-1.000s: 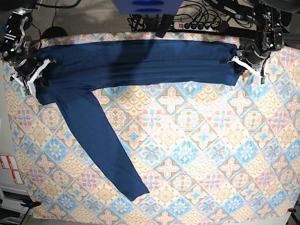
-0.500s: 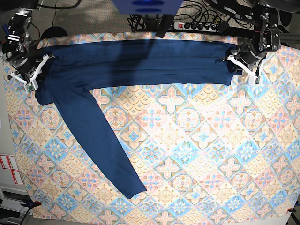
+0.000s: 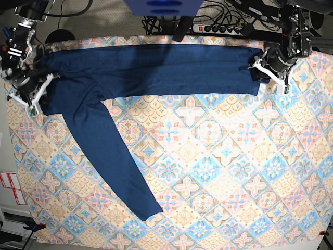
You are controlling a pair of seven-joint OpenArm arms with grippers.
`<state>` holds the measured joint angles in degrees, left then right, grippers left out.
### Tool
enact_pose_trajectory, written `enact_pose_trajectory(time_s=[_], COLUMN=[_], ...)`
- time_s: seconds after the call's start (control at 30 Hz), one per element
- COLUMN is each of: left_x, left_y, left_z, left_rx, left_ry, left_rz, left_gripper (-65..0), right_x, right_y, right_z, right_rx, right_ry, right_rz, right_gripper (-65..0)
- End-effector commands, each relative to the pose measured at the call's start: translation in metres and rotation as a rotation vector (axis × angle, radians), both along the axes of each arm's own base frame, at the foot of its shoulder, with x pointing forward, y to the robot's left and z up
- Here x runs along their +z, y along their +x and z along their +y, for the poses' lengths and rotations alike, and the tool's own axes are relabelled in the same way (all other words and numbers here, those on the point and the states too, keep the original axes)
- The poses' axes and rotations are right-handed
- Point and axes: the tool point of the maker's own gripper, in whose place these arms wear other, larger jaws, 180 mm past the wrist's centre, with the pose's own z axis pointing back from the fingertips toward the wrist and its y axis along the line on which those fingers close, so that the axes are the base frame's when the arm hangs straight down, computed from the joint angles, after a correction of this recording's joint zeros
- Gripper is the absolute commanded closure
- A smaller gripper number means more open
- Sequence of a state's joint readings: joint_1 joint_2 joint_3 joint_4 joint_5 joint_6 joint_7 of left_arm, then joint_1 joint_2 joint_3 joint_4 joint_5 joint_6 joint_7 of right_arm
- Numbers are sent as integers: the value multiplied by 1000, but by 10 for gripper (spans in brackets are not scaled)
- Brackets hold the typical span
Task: Fold the T-shirt properly
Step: 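Release and regrasp the right gripper on the sleeve near the fold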
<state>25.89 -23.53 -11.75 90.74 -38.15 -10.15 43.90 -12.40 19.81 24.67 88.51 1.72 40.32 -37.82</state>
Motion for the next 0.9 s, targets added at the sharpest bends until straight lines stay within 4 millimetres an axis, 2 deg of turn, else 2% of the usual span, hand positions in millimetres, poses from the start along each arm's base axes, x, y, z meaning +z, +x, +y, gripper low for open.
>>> enact_pose_trajectory(time_s=[0.0, 0.1, 0.23, 0.4, 0.53, 0.63, 0.87], left_x=[8, 7, 6, 5, 10, 17, 22], left_y=[6, 4, 3, -4, 0, 1, 3], left_z=[4, 4, 4, 4, 2, -2, -5], left_rx=[-1, -2, -2, 3, -3, -19, -26], left_ry=[8, 8, 8, 3, 3, 4, 3], left_rz=[-31, -25, -22, -11, -27, -46, -63], left_gripper=[-233, -233, -234, -234, -234, -234, -234], right_x=[25, 32, 20, -7, -15, -19, -28], right_y=[24, 58, 87, 116, 139, 150, 166], right_z=[-4, 15, 36, 48, 60, 59, 72], right_rx=[11, 60, 112, 110, 126, 120, 139], right_ry=[-16, 8, 37, 115, 177, 208, 263], right_rz=[-86, -120, -74, 8, 7, 11, 11], right_gripper=[-130, -188, -243, -254, -255, -255, -257])
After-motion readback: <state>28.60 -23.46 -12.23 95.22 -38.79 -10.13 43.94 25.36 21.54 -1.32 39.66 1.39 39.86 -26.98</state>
